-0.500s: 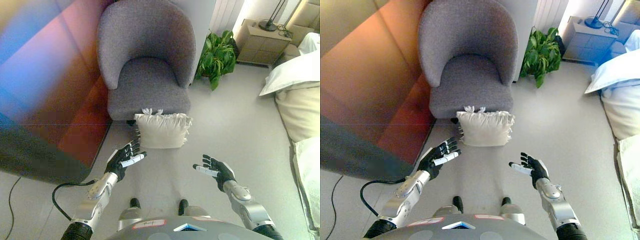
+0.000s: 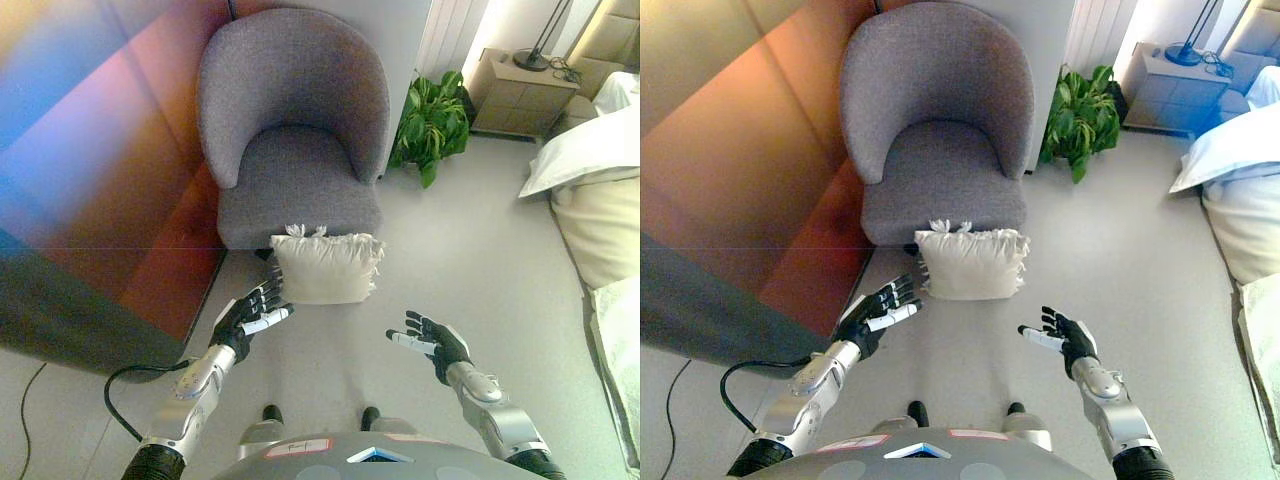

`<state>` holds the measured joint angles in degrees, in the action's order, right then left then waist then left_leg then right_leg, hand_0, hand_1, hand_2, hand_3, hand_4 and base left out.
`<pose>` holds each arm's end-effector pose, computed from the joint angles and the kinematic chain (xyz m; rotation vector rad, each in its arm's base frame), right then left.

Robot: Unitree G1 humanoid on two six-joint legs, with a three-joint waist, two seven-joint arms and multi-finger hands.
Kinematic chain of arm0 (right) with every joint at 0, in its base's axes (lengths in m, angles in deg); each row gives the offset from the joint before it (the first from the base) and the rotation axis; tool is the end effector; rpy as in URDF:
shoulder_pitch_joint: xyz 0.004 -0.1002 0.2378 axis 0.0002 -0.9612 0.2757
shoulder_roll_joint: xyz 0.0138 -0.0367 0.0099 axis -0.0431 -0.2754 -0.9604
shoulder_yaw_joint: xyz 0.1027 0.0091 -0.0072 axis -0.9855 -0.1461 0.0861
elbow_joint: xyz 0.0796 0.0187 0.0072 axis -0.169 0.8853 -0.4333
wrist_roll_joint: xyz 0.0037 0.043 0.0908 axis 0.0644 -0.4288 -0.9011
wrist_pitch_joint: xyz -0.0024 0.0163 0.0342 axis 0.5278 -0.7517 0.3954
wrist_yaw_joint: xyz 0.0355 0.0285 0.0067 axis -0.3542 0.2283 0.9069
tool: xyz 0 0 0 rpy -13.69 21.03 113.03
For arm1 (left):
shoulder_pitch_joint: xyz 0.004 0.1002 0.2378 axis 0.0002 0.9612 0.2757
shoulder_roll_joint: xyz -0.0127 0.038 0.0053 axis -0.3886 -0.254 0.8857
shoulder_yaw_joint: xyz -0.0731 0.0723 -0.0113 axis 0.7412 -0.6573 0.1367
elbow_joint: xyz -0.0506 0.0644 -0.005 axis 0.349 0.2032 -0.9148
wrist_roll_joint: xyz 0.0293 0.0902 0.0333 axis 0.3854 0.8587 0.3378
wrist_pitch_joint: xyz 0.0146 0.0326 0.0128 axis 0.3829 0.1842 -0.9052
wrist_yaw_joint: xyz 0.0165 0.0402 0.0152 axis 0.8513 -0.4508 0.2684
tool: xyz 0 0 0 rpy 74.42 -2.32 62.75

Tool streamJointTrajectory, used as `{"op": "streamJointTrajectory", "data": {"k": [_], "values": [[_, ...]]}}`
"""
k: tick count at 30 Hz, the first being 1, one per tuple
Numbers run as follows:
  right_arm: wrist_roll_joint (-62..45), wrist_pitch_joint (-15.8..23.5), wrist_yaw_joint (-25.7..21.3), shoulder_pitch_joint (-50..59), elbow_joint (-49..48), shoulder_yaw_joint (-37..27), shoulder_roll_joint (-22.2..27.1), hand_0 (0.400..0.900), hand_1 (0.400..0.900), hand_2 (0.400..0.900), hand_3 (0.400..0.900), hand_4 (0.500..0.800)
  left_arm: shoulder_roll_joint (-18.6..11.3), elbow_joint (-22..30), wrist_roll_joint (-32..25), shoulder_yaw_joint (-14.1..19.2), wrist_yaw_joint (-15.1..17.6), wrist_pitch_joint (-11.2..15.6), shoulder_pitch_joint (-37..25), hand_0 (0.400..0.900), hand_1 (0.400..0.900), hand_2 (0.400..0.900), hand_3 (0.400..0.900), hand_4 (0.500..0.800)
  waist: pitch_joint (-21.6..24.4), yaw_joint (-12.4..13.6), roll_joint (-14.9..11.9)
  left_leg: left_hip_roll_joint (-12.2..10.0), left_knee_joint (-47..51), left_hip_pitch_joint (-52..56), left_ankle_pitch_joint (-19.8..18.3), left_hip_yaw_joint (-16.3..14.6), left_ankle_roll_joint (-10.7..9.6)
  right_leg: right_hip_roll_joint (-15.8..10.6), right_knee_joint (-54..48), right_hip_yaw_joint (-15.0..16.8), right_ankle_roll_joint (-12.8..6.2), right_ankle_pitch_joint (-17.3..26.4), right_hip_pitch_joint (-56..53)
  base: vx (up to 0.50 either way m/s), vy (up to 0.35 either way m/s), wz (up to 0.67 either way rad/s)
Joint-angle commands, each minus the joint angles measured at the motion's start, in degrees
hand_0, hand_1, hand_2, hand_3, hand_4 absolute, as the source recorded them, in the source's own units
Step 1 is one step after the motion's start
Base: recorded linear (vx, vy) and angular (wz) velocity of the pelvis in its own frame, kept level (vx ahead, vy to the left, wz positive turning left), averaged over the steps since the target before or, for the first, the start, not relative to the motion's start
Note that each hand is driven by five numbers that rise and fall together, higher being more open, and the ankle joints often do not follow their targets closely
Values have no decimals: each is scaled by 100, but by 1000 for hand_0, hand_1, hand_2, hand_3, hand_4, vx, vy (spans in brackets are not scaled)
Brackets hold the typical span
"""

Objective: Pick up the pillow and put it on the sofa.

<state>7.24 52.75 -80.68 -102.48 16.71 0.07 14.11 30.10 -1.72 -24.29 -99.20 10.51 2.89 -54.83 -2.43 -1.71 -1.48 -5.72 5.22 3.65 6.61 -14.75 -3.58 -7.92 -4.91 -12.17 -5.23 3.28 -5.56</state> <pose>0.1160 -0.2102 -0.0418 -0.1186 0.8056 0.0028 0.1313 0.2088 -0.0337 -0.0955 0.5167 -0.1572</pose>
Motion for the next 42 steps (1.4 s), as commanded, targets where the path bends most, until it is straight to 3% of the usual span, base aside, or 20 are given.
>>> {"op": "streamJointTrajectory", "data": {"k": [1, 9, 18, 22, 25, 29, 31, 35, 38, 42], "values": [[105, 397, -63, 344, -408, -60, 51, 900, 900, 900, 900, 800, -124, 289, 224, 318, -157, 506, -421, 900, 900, 900, 900, 800, 55, -61, -72, 48, -323, 174, -671, 11, 172, -110, 194, -67, -91, 85, 140, 8, -36, -2], [95, 407, -101, 329, -425, -43, 54, 900, 900, 900, 900, 800, -152, 344, 204, 292, -139, 478, -343, 900, 900, 900, 900, 800, 46, -65, -82, -40, -374, 149, -641, -4, 120, -36, 129, -47, -39, 91, 131, 8, -73, -2], [68, 489, -27, 297, -434, -49, 168, 900, 900, 900, 900, 800, -161, 393, 171, 308, -152, 449, -254, 900, 900, 900, 900, 800, -23, -56, -102, -337, -740, -100, -437, 143, -107, 200, 66, 46, 145, 50, 139, 13, -144, -3], [38, 485, 45, 364, -404, -38, 281, 900, 900, 900, 900, 800, -150, 421, 124, 289, -238, 426, -251, 900, 900, 900, 900, 800, -139, -28, -201, -480, -2060, -601, -218, 293, -205, 243, 69, 79, 331, 74, 160, 29, -167, -12], [-16, 505, 65, 393, -341, -42, 380, 900, 900, 900, 900, 800, -148, 448, 104, 274, -372, 458, -192, 900, 900, 900, 900, 800, -267, -2, -247, -481, -3020, -1060, -133, 391, -146, 246, 153, 101, 435, 115, 173, 76, -115, -12], [68, 579, 166, 373, -246, -38, 374, 900, 900, 900, 900, 800, -147, 431, 51, 323, -459, 475, -186, 900, 900, 900, 900, 800, -340, 66, -84, -301, -2186, -1056, -15, 478, -115, 313, 315, 199, 364, -87, 96, 220, 71, -20], [132, 571, 174, 311, -307, -29, 369, 900, 900, 900, 900, 800, -128, 441, 23, 310, -479, 508, -160, 900, 900, 900, 900, 800, -371, 116, 30, -276, -1526, -1039, 255, 572, -177, 376, 362, 278, 337, -225, 23, 282, 135, -21], [215, 714, 219, 253, -339, 29, 491, 900, 900, 900, 900, 800, -59, 435, -36, 221, -462, 644, -66, 900, 900, 900, 900, 800, -533, 363, 211, -554, -400, -1638, 1219, 608, -444, 423, 387, 334, 310, -541, -425, 397, 183, -36], [193, 840, 274, 342, -250, 68, 550, 900, 900, 900, 900, 800, -14, 385, -36, 245, -454, 759, -16, 900, 900, 900, 900, 800, -600, 522, 267, -713, -220, -2035, 1523, 354, -555, 396, 500, 218, 270, -889, -770, 447, 152, -39], [213, 830, 235, 507, -80, 119, 504, 900, 900, 900, 900, 800, -140, 358, -112, 379, -367, 681, -82, 900, 900, 900, 900, 800, -558, 607, 181, -708, -500, -1978, 910, 62, -298, 99, 933, 202, 79, -1224, -1016, 463, 194, -33]]}}
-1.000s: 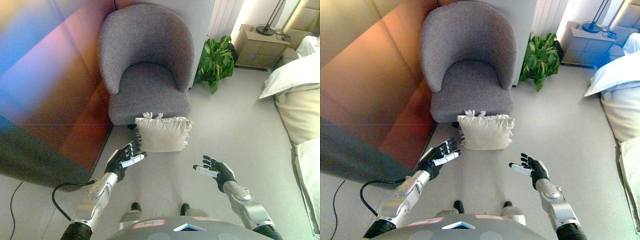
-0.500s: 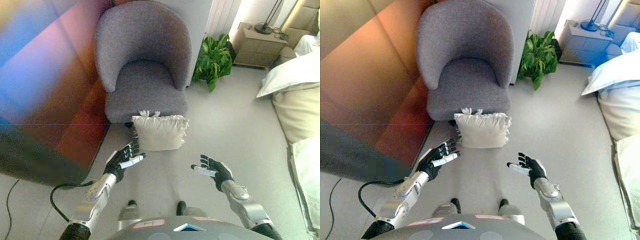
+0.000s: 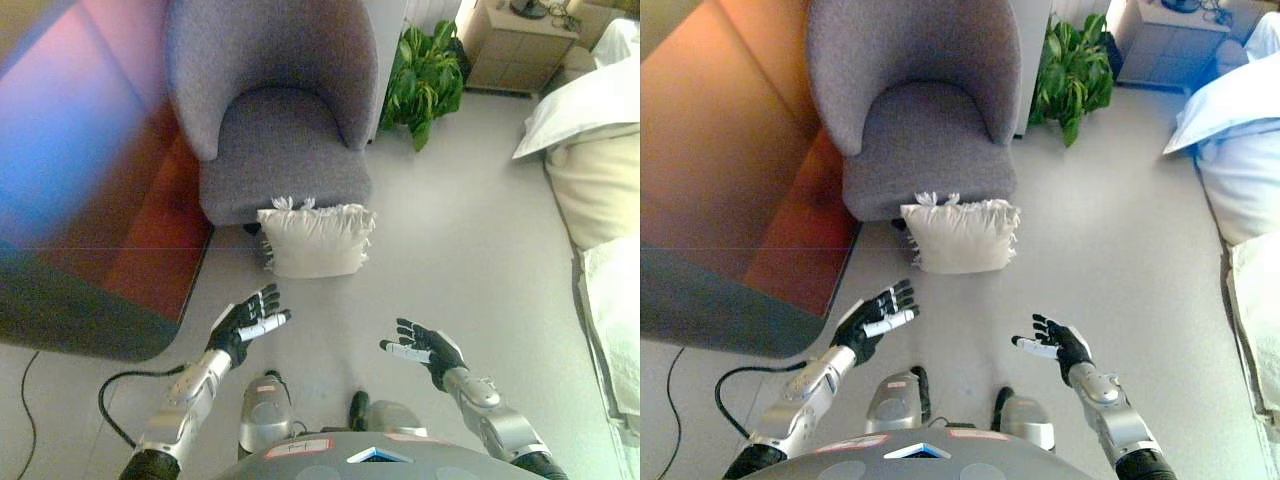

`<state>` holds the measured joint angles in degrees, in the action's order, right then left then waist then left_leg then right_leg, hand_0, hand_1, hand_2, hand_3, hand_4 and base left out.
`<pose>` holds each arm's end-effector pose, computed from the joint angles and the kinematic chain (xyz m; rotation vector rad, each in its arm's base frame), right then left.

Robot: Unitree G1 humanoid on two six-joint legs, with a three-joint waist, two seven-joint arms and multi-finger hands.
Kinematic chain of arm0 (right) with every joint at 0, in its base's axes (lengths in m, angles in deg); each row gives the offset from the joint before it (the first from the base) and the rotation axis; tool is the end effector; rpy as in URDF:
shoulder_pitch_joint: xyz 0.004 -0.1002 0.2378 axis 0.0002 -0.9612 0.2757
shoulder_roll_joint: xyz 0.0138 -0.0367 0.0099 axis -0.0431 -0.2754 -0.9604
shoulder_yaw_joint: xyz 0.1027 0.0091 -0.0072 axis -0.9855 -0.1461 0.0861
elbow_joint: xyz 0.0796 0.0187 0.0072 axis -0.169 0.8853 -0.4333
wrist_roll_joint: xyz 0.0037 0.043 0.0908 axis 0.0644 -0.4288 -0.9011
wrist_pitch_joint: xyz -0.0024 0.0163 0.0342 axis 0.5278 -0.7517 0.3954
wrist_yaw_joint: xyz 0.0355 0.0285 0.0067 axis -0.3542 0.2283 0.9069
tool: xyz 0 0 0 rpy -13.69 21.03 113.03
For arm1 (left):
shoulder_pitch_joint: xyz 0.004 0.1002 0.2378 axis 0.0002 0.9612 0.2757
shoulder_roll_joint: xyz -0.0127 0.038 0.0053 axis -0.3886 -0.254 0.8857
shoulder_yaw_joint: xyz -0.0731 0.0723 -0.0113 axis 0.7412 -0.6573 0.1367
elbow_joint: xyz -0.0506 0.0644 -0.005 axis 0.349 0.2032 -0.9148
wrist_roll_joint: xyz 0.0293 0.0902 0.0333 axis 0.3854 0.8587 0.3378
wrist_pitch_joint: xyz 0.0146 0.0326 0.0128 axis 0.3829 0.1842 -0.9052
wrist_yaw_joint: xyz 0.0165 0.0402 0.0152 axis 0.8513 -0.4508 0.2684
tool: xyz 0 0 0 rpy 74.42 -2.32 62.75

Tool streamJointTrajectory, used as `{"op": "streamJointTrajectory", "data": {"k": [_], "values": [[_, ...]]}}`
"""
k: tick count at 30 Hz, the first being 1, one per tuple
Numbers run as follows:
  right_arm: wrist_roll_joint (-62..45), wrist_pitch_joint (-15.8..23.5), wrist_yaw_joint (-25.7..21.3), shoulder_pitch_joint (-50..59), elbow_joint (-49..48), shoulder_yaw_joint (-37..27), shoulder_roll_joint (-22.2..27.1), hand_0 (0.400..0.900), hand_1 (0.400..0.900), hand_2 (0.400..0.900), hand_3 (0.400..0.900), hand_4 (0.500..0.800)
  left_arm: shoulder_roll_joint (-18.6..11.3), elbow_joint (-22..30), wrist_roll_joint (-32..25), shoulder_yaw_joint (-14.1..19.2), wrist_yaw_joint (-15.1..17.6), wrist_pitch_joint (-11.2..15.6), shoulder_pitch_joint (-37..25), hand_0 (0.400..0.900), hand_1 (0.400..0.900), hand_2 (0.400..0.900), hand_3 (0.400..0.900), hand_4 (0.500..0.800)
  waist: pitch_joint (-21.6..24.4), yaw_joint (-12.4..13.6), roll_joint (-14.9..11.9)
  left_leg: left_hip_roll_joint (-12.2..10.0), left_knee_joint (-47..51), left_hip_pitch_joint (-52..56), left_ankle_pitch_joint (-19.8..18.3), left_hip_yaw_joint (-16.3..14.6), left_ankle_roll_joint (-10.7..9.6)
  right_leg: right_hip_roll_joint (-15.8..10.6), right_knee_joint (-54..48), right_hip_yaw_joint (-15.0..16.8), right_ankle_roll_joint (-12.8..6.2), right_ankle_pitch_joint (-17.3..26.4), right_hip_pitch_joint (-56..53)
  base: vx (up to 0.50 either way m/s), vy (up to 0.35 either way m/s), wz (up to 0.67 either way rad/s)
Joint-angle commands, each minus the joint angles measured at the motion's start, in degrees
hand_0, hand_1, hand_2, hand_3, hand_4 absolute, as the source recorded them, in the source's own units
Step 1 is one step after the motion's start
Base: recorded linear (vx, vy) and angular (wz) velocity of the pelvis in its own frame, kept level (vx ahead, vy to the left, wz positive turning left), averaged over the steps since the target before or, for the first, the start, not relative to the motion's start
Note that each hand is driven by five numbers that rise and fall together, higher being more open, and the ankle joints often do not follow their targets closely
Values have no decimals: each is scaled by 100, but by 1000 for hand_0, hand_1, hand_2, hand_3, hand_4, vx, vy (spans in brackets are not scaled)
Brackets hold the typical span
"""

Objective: Pick up the pillow and put it on the sofa.

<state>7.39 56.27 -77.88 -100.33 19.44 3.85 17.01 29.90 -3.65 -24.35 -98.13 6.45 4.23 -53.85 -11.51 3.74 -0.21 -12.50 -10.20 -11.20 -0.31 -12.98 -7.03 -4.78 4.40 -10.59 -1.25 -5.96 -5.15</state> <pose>0.1214 -0.2129 -0.0429 -0.1668 0.7803 0.1009 0.1244 0.2160 -0.0381 -0.1102 0.5299 -0.1889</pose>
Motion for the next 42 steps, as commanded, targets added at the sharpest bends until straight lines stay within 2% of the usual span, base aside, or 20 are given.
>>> {"op": "streamJointTrajectory", "data": {"k": [1, 4, 5, 6, 7, 8, 11, 13, 14, 16, 17, 20, 22, 23, 26, 28, 30, 33, 37, 42], "values": [[160, 394, -18, 189, -435, -327, 153, 900, 900, 900, 900, 800, -176, 575, -97, 333, -63, 493, -189, 900, 900, 900, 900, 800, 409, 109, -34, 110, 883, -510, 1404, -106, 190, -332, 116, 35, -410, -307, -1187, 540, 222, -4], [324, 388, 48, -84, -559, -390, -15, 900, 900, 900, 900, 800, -272, 683, 98, 224, -215, 565, -144, 900, 900, 900, 900, 800, 590, 108, -282, 476, 785, -335, 923, -252, 640, -716, 1232, -18, -754, 521, -921, 440, 233, 19], [374, 391, -4, -124, -546, -409, -103, 900, 900, 900, 900, 800, -290, 650, 71, 184, -136, 574, -164, 900, 900, 900, 900, 800, 640, 125, -321, 644, 799, -273, 813, -177, 772, -785, 1709, 52, -846, 837, -800, 473, 273, 15], [386, 365, -51, -153, -572, -408, -154, 900, 900, 900, 900, 800, -306, 599, 93, 174, -80, 577, -191, 900, 900, 900, 900, 800, 683, 147, -350, 791, 835, -217, 756, -114, 848, -804, 2059, 119, -911, 1109, -723, 551, 310, 13], [390, 331, -164, -214, -646, -415, -214, 900, 900, 900, 900, 800, -355, 513, 176, 142, -5, 590, -249, 900, 900, 900, 900, 800, 768, 134, -301, 940, 891, -62, 616, -103, 976, -803, 3015, 131, -974, 1473, -412, 507, 289, 12], [423, 314, -252, -227, -680, -392, -232, 900, 900, 900, 900, 800, -377, 490, 224, 121, 61, 579, -275, 900, 900, 900, 900, 800, 801, 113, -252, 995, 923, 49, 532, -93, 1034, -836, 3508, 135, -960, 1589, -83, 446, 265, 13], [751, 353, -421, -231, -746, -312, -258, 900, 900, 900, 900, 800, -401, 504, 222, 135, 121, 521, -311, 900, 900, 900, 900, 800, 800, 41, -149, 1085, 1011, 322, 437, -43, 1111, -971, 3922, 75, -845, 1535, 676, 286, 127, 15], [1102, 423, -542, -282, -863, -310, -203, 900, 900, 900, 900, 800, -454, 604, 200, 167, -79, 454, -322, 900, 900, 900, 900, 800, 745, -40, -84, 1099, 1040, 475, 424, -61, 1069, -939, 3393, -213, -718, 1202, 970, 298, -16, 34], [1261, 484, -591, -291, -873, -318, -171, 900, 900, 900, 900, 800, -480, 637, 222, 158, -134, 437, -326, 900, 900, 900, 900, 800, 706, -80, -67, 1097, 995, 528, 382, -39, 1049, -943, 3126, -263, -688, 1190, 1080, 298, -140, 44], [1558, 609, -700, -262, -869, -318, -53, 900, 900, 900, 900, 800, -530, 679, 230, 122, -121, 337, -396, 900, 900, 900, 900, 800, 568, -177, -42, 1057, 877, 723, 234, 93, 978, -1082, 2473, -306, -643, 1324, 1325, 289, -225, 45], [1774, 708, -782, -218, -838, -308, 18, 900, 900, 900, 900, 800, -557, 664, 240, 106, -106, 315, -442, 900, 900, 900, 900, 800, 505, -240, -91, 1022, 806, 805, 132, 159, 905, -1210, 1823, -260, -665, 1586, 1411, 326, -361, 52], [1982, 779, -955, -142, -901, -328, 198, 900, 900, 900, 900, 800, -617, 669, 173, -1, -84, 316, -524, 900, 900, 900, 900, 800, 385, -443, -278, 960, 563, 948, -259, 352, 726, -1546, -22, 169, -877, 2121, 1510, 341, -413, 65], [2005, 731, -1006, -107, -965, -343, 252, 900, 900, 900, 900, 800, -674, 744, 138, -54, -65, 381, -474, 900, 900, 900, 900, 800, 337, -523, -316, 827, 482, 1024, -427, 513, 656, -1640, -312, 442, -993, 2508, 1563, 314, -386, 72], [2085, 802, -999, -170, -983, -416, 279, 900, 900, 900, 900, 800, -713, 809, 83, 2, -92, 419, -365, 900, 900, 900, 900, 800, 346, -527, -298, 658, 521, 1047, -380, 571, 614, -1560, -374, 574, -1011, 2227, 1483, 227, -294, 53], [2514, 877, -1156, -195, -835, -493, 362, 900, 900, 900, 900, 800, -649, 807, 101, 65, -57, 346, -261, 900, 900, 900, 900, 800, 432, -444, -325, 393, 473, 1047, -275, 631, 411, -1473, -620, 254, -1029, 2029, 1006, 246, -308, 35], [3105, 856, -1239, -167, -933, -580, 550, 900, 900, 900, 900, 800, -575, 850, -18, 212, -186, 255, -119, 900, 900, 900, 900, 800, 504, -419, -328, 119, 515, 1200, -145, 429, 258, -1392, -732, 24, -1052, 1896, 777, 287, -229, 29], [3832, 930, -1413, -156, -968, -668, 796, 900, 900, 900, 900, 800, -499, 987, 78, 221, -322, 308, 121, 900, 900, 900, 900, 800, 540, -404, -275, -128, 487, 1273, 100, 168, 112, -1262, -872, -207, -1013, 1758, 528, 285, -168, 37], [4515, 1006, -1752, -5, -833, -700, 1063, 900, 900, 900, 900, 800, -511, 978, -15, 276, -426, 281, 139, 900, 900, 900, 900, 800, 449, -408, -175, -303, 208, 1126, 140, -26, 56, -1218, -642, -385, -891, 1540, 561, 162, -118, 46], [5103, 906, -2330, 577, -722, -522, 1345, 900, 900, 900, 900, 800, -676, 937, -202, 133, -570, 440, -196, 900, 900, 900, 900, 800, 80, -380, -69, -396, -457, 484, -44, 302, 62, -1308, 239, -266, -795, 1235, 1208, -59, -64, 36], [5275, 684, -2712, 1634, -553, -226, 1626, 900, 900, 900, 900, 800, -1007, 1125, -464, -138, -300, 707, -805, 900, 900, 900, 900, 800, -592, -364, -15, -443, -1462, -617, -416, 676, 67, -1545, 1265, 17, -803, 1059, 2432, -141, -37, 21]]}}
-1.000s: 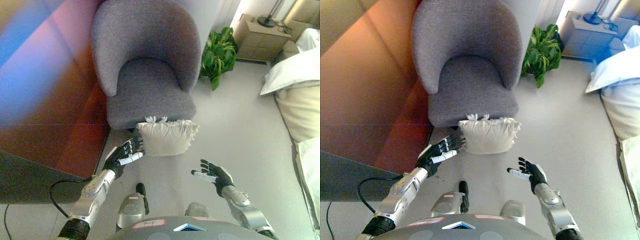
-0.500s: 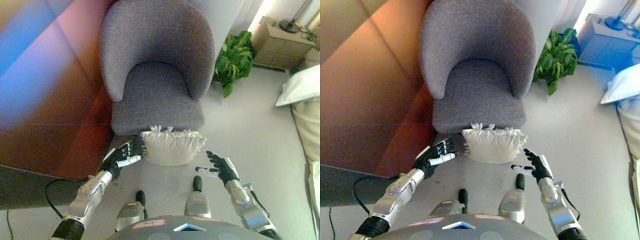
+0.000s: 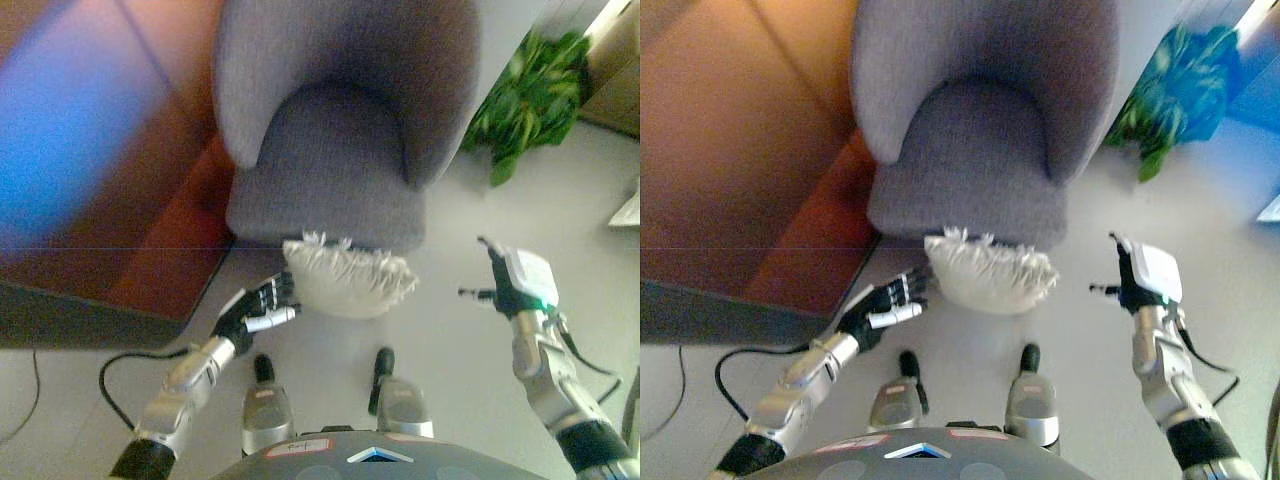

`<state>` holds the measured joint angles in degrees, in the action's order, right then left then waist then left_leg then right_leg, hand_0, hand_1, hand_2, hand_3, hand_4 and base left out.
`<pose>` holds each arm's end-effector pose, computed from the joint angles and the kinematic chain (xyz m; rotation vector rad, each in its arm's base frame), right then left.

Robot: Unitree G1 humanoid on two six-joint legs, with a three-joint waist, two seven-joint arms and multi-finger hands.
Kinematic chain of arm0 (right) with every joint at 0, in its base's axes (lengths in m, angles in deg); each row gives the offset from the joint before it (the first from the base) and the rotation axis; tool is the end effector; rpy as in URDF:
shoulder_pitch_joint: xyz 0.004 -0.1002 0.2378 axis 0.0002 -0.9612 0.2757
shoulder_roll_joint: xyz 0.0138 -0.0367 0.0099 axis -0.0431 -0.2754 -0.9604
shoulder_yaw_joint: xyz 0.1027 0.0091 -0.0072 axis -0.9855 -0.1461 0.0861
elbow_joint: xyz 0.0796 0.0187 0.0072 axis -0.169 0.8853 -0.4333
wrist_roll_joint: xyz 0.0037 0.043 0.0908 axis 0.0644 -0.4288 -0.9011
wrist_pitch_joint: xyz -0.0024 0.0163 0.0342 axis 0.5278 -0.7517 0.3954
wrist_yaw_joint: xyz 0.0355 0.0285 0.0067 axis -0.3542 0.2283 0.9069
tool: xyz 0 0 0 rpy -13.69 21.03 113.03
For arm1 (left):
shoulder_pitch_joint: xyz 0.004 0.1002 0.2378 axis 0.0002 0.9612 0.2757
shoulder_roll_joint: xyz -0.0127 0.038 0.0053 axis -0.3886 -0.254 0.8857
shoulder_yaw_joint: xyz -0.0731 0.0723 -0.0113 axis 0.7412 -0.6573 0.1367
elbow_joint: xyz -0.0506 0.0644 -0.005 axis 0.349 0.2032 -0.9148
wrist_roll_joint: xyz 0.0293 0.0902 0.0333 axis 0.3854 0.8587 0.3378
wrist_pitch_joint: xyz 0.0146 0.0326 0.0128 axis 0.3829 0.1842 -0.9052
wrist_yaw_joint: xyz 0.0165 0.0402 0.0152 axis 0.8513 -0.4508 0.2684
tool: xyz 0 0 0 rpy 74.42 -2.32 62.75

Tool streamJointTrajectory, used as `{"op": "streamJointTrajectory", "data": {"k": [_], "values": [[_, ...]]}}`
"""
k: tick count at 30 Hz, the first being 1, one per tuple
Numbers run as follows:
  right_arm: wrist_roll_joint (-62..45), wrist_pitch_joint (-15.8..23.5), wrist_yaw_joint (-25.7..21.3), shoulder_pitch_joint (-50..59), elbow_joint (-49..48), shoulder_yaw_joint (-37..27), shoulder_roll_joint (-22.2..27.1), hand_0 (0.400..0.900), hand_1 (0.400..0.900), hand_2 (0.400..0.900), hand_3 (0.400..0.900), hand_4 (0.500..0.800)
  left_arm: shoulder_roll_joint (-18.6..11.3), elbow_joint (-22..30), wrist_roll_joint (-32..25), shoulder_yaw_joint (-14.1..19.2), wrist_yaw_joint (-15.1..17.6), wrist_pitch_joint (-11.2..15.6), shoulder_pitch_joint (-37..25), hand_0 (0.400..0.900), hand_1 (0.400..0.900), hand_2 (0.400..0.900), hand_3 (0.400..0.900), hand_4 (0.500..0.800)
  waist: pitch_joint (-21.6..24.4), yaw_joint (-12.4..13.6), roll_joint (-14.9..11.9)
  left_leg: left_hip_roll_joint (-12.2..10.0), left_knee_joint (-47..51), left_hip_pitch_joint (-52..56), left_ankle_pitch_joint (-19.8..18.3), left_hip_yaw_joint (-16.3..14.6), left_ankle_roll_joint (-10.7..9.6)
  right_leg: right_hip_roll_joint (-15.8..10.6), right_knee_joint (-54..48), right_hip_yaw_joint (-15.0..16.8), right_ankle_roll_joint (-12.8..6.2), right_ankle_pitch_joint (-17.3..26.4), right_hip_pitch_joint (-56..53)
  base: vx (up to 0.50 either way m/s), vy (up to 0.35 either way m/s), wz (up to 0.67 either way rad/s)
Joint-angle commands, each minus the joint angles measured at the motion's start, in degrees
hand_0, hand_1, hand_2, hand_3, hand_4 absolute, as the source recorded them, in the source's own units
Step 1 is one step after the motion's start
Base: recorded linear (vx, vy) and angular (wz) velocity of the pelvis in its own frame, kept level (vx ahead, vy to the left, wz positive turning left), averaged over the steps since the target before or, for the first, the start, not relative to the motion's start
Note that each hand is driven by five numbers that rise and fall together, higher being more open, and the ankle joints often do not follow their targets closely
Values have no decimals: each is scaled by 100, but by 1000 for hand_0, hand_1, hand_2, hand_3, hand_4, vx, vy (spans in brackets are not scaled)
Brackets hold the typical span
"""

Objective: Pick up the pillow and put it on the sofa.

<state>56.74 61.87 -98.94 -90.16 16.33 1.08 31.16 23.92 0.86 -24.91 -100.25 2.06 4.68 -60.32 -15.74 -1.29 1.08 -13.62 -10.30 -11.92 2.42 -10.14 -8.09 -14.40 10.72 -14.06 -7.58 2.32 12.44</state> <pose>0.1822 -0.2665 0.0239 -1.3341 0.1565 -0.1620 0.1615 0.2228 -0.0068 -0.0148 0.3777 -0.3569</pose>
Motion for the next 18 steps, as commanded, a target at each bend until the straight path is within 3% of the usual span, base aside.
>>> {"op": "streamJointTrajectory", "data": {"k": [1, 5, 9, 13, 18], "values": [[336, 95, -636, 812, -185, 86, 249, 900, 900, 900, 900, 800, -445, 698, -401, 13, 194, 714, -280, 900, 900, 900, 900, 800, -278, 160, -141, -300, -1663, -826, -789, 479, 197, -654, 847, 423, -156, 202, 948, -169, 9, 16], [188, 54, -645, 1403, -20, 176, 437, 900, 900, 900, 900, 800, -579, 768, -302, -165, 316, 884, -612, 900, 900, 900, 900, 800, -563, 260, -159, -153, -2360, -1845, -1008, 810, 287, -840, 1662, 664, -163, 27, 1952, -143, 17, 13], [-31, -92, -533, 2155, 81, 327, 638, 900, 900, 900, 900, 800, -701, 825, -277, -267, 449, 1056, -1017, 900, 900, 900, 900, 800, -835, 355, -117, -84, -3323, -2892, -1349, 1176, 316, -850, 2591, 933, -88, -286, 2881, -169, 43, 5], [-125, -214, -528, 2668, 280, 383, 717, 900, 900, 900, 900, 800, -783, 867, -296, -273, 389, 1115, -1219, 900, 900, 900, 900, 800, -1011, 433, -33, -107, -4139, -3560, -1639, 1270, 362, -922, 3560, 1028, -11, -611, 3566, -80, 46, 6], [-173, -336, -494, 2998, 391, 368, 804, 900, 900, 900, 900, 800, -835, 1082, -486, -235, 234, 1003, -1256, 900, 900, 900, 900, 800, -1173, 539, 93, -75, -4839, -4151, -1974, 1423, 378, -993, 4401, 1211, -43, -978, 4233, 13, 21, 7]]}}
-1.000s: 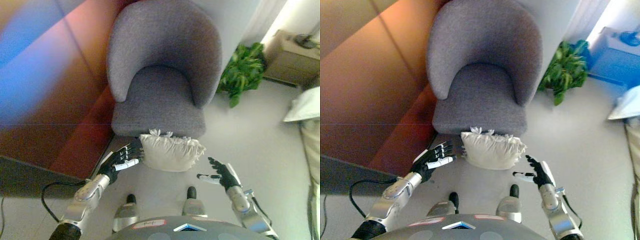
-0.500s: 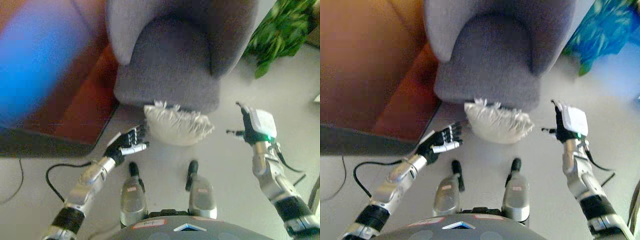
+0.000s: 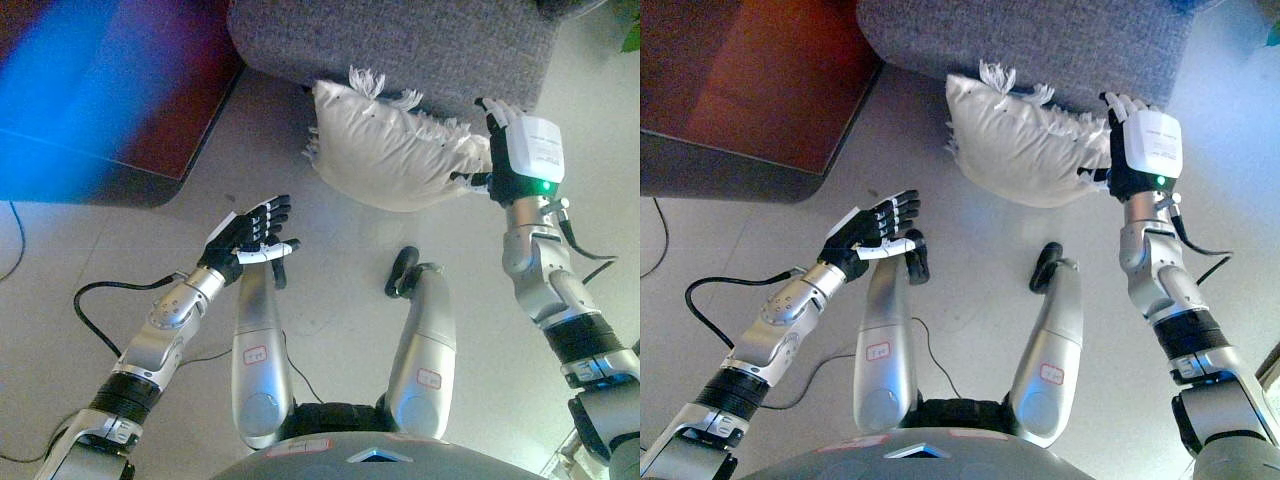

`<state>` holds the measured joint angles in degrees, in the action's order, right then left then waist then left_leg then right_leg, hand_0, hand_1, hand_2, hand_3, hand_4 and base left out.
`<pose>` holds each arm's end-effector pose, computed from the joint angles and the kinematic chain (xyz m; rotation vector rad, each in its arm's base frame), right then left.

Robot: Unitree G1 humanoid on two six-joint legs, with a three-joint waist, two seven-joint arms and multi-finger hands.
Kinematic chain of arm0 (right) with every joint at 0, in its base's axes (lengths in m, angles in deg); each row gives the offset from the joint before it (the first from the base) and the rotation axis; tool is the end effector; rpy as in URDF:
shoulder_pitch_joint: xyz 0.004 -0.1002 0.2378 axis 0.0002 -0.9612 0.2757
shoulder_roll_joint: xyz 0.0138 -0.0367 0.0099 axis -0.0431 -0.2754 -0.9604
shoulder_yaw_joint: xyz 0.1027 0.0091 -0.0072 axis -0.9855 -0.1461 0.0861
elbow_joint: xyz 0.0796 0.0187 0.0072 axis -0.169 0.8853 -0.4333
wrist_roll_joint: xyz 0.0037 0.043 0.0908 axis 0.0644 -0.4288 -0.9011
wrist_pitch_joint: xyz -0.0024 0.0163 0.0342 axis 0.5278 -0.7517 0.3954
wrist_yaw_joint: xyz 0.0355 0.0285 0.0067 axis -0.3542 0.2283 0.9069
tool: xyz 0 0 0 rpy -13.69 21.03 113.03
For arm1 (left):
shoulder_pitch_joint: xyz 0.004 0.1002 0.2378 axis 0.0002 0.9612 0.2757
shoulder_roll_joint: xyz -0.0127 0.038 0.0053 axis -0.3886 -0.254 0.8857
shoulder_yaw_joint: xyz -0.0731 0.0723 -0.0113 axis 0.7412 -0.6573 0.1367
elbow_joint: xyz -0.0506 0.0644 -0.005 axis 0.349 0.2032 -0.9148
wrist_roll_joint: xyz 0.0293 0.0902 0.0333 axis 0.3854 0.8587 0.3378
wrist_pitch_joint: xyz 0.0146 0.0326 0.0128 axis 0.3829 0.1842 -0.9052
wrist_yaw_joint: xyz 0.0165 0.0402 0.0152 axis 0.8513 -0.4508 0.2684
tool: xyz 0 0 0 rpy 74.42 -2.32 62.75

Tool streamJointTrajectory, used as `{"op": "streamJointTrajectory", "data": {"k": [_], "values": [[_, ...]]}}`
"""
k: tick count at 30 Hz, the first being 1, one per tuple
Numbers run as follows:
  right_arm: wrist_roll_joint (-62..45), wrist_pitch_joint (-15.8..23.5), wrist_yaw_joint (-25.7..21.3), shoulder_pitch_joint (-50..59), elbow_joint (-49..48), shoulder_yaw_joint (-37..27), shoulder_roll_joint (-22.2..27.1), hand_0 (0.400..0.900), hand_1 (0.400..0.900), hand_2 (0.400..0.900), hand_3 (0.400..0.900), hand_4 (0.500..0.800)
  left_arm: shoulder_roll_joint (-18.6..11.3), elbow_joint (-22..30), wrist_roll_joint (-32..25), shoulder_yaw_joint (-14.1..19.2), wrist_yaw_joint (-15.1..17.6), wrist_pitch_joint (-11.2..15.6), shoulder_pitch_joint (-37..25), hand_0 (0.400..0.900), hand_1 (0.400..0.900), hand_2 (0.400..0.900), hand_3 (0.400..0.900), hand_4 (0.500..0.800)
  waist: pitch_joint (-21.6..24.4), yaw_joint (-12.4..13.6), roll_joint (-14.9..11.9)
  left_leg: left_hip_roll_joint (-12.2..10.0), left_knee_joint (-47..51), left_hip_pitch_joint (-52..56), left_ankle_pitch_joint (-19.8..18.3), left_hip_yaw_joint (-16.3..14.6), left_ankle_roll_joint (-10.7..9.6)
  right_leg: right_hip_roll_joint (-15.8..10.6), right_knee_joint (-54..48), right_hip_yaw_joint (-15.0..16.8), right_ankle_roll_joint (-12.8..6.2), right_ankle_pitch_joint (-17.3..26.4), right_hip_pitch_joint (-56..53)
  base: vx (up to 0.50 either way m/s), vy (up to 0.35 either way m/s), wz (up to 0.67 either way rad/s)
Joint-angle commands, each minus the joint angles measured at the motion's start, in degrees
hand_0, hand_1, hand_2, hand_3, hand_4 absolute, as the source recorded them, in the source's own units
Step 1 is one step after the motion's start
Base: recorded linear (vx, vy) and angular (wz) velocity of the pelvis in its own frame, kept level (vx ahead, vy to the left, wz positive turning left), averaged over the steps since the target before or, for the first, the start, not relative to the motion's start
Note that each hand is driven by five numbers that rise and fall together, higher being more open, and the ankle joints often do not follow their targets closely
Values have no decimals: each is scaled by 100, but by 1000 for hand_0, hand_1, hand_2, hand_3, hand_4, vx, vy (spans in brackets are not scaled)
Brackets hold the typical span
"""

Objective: Pick up the pillow and put it on the sofa.

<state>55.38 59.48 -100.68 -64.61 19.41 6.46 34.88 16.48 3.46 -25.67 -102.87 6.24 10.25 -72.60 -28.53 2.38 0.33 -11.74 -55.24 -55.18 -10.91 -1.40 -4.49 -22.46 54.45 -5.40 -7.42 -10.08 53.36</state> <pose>0.2713 -0.2474 0.1095 -1.3649 -0.2118 -0.3181 0.2144 0.2271 0.0486 0.1547 0.0793 -0.3863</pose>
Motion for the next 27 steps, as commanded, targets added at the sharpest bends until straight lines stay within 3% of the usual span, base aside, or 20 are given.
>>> {"op": "streamJointTrajectory", "data": {"k": [1, 6, 11, 14, 22, 27], "values": [[-38, -107, -318, 464, 92, -168, 439, 900, 900, 900, 900, 800, -94, 835, -416, 33, -198, 444, -27, 900, 900, 900, 900, 800, 105, 176, 174, -259, -367, 143, -645, 554, 21, -189, 55, 352, -57, 254, 175, -64, 24, 9], [-237, -173, -313, 988, 422, -92, 660, 900, 900, 900, 900, 800, -166, 966, -555, 3, -302, 561, -64, 900, 900, 900, 900, 800, -65, 256, 280, -180, -848, -387, -691, 676, 78, -221, 588, 419, 3, 128, 716, -59, 19, 7], [-407, -461, 421, 2059, 1109, 434, 760, 900, 900, 900, 900, 800, -181, 1143, -892, -34, -339, 511, -146, 900, 900, 900, 900, 800, -127, 452, 421, -39, -1609, -1189, -789, 879, 178, -249, 1359, 504, 157, -183, 1497, -47, 20, 11], [-495, -598, 604, 2305, 1301, 608, 754, 900, 900, 900, 900, 800, -166, 1223, -987, -34, -387, 422, -153, 900, 900, 900, 900, 800, -127, 522, 435, 0, -1727, -1374, -769, 924, 180, -273, 1494, 507, 184, -233, 1666, -27, -6, 11], [-665, -1043, 493, 2809, 2173, 915, 402, 900, 900, 900, 900, 800, 1, 1168, -998, -155, -558, 381, -186, 900, 900, 900, 900, 800, -127, 678, 447, 5, -1879, -1504, -709, 1034, 149, -315, 1656, 480, 210, -247, 1765, 4, -12, 6], [-703, -1642, 1436, 3079, 2559, 1191, 190, 900, 900, 900, 900, 800, 70, 1123, -927, -297, -580, 338, -213, 900, 900, 900, 900, 800, -127, 749, 486, 11, -1935, -1454, -685, 1035, 155, -328, 1814, 496, 240, -307, 1722, 44, 1, 5]]}}
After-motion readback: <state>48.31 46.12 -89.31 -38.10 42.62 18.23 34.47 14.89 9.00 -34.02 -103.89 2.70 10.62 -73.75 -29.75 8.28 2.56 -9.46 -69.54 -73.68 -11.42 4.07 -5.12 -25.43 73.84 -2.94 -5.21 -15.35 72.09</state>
